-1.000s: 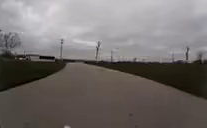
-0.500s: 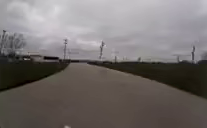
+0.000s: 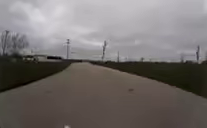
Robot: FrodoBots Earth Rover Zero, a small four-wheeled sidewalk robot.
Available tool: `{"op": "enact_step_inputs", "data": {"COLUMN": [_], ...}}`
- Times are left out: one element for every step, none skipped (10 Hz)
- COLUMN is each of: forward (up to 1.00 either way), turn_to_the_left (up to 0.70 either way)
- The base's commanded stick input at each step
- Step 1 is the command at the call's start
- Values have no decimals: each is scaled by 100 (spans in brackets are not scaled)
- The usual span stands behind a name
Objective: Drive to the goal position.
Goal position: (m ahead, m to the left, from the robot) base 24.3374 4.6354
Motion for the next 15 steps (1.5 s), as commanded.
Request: {"op": "enact_step_inputs", "data": {"forward": [100,100,100,100,100,100,100,100,100,100,100,100,100,100,100], "turn_to_the_left": [0,0,0,0,0,0,36,40,24,0,0,0,0,0,0]}}
